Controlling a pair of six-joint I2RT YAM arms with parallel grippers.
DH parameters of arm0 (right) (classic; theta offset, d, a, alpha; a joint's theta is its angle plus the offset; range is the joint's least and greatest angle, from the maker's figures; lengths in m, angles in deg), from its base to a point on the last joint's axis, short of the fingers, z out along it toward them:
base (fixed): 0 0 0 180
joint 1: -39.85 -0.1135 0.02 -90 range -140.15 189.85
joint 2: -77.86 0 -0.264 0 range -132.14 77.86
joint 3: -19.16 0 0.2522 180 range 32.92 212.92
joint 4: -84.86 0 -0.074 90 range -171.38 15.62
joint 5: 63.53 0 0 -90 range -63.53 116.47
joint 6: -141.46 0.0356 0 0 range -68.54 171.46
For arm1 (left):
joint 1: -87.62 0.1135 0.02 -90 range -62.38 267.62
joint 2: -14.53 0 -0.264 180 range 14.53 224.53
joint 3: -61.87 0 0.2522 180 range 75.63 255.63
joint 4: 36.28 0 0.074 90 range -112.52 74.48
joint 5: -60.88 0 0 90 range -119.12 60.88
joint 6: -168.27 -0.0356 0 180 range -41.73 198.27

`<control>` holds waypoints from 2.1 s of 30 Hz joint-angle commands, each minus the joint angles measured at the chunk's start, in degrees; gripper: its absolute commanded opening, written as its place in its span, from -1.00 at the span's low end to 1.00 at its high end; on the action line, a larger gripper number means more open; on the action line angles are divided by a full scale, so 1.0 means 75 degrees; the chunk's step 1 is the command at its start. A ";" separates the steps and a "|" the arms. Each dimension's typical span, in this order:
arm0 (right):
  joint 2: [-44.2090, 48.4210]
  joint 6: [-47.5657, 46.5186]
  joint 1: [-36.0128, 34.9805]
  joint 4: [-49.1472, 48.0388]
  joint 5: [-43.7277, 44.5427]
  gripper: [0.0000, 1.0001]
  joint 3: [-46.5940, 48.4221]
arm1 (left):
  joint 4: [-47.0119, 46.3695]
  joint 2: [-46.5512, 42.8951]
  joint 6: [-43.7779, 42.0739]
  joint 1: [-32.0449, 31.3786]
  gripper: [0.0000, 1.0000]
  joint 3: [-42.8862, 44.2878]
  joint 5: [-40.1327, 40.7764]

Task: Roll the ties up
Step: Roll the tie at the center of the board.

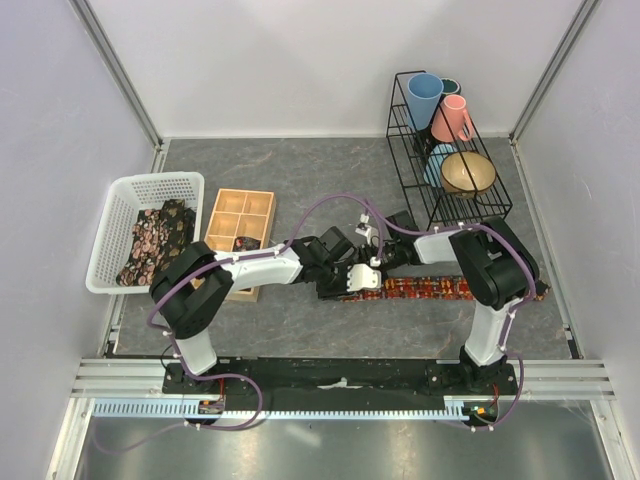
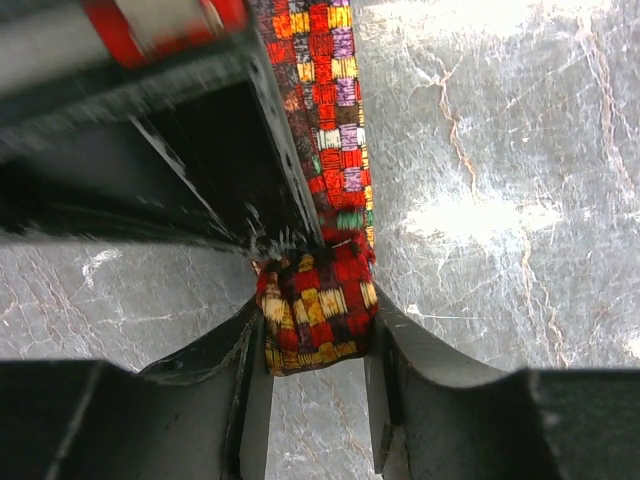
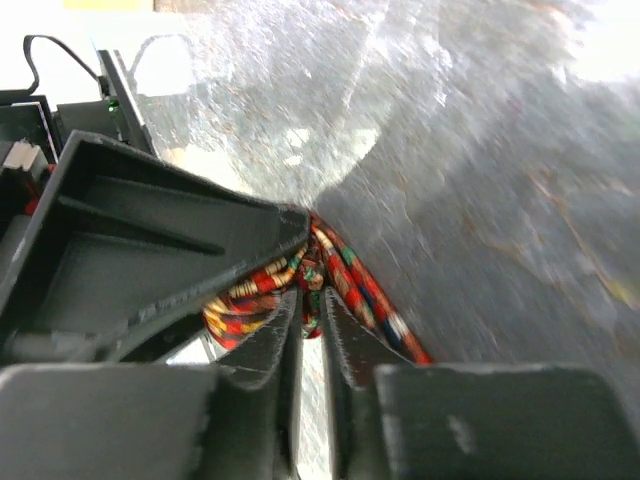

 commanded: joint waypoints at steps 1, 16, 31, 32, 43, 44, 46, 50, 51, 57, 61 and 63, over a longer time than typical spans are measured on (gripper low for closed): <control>0.0630 -0.0601 0.0323 0.1041 0.0374 -0.49 0.0044 | 0.0989 0.0310 -0.0378 -0.0017 -0.67 -0.0109 0.0265; 0.1452 0.0439 0.0407 0.0985 -0.0564 0.18 0.0009 | 0.1212 0.0568 -0.0343 0.0029 -0.73 0.0172 0.0136; 0.0596 0.1825 0.0007 -0.1171 -0.0247 -0.01 -0.0565 | 0.1235 0.0662 -0.0261 0.0041 -0.73 0.0254 0.0054; 0.0550 0.1837 0.0007 -0.1184 -0.0247 -0.03 -0.0588 | 0.1212 0.0673 -0.0250 0.0041 -0.73 0.0254 0.0077; 0.0092 0.0116 0.0323 0.0524 0.0479 -1.00 -0.0424 | 0.0943 0.0451 0.0230 0.0439 0.04 0.0184 -0.0320; 0.0046 -0.0002 0.0359 0.0654 0.0676 -1.00 -0.0424 | 0.0757 0.0265 0.0370 0.0521 0.19 0.0161 -0.0646; -0.0083 -0.0155 0.0464 0.0912 0.0772 -1.00 -0.0378 | 0.0393 0.0065 0.0617 0.0779 0.31 0.0021 -0.0859; -0.0142 -0.0401 0.0523 0.1206 0.1076 -1.00 -0.0284 | -0.0439 -0.0485 0.1353 0.1095 0.42 -0.0143 -0.1396; -0.0154 -0.0436 0.0523 0.1264 0.1181 -1.00 -0.0261 | -0.1137 -0.0835 0.1530 0.1281 0.48 -0.0492 -0.1608; -0.0142 -0.0683 0.0523 0.1546 0.1440 -1.00 -0.0178 | -0.4594 -0.2103 0.2222 0.1389 0.90 -0.2822 -0.3132; -0.0283 -0.0694 0.0535 0.1558 0.1464 -1.00 -0.0143 | -0.6671 -0.1660 0.2493 0.1389 0.93 -0.3437 -0.3122; -0.0295 -0.0683 0.0523 0.1546 0.1499 -1.00 -0.0132 | -0.7118 -0.1192 0.2469 0.1389 0.92 -0.3507 -0.2865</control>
